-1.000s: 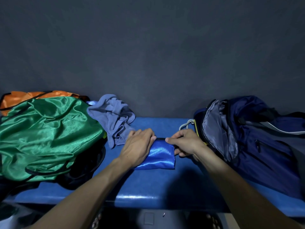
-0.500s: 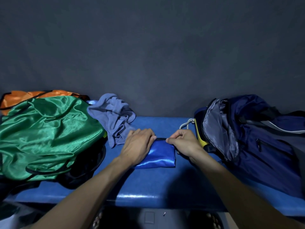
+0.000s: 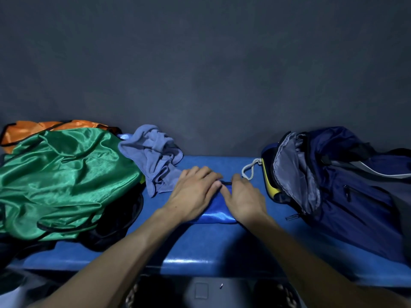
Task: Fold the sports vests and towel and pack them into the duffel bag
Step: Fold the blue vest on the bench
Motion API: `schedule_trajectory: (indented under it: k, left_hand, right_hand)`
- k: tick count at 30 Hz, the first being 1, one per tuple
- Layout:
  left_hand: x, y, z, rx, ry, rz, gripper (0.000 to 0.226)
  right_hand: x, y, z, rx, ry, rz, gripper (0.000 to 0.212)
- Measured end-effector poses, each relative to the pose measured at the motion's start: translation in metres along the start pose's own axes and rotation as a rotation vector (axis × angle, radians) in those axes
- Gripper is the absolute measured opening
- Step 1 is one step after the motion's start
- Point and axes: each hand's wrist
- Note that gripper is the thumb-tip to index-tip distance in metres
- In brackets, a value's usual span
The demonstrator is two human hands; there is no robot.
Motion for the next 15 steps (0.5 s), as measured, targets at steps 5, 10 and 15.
schedule_trajectory:
  k: [5, 10, 15]
  left_hand:
    - [0.012, 0.005, -0.012, 0.025, 0.139, 0.038, 0.056]
    - [0.009, 0.007, -0.012, 0.068, 0.157, 0.073, 0.054]
    - [0.0, 0.021, -0.019, 0.009, 0.16, 0.094, 0.057]
  right_hand:
    - [0.016, -0.002, -0.016, -0.292, -0.234, -0.136, 0.049]
    - [0.04, -0.012, -0.025, -0.372, -0.037, -0.098, 0.073]
    - [0.037, -0.02, -0.029, -0.35, -0.009, -0.111, 0.072]
Point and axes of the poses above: each hand's wrist, its own z-axis towards the middle knuckle, its own x-axis out of the palm, y = z × x, and after that the axes turned 5 degrees about y, right-handed
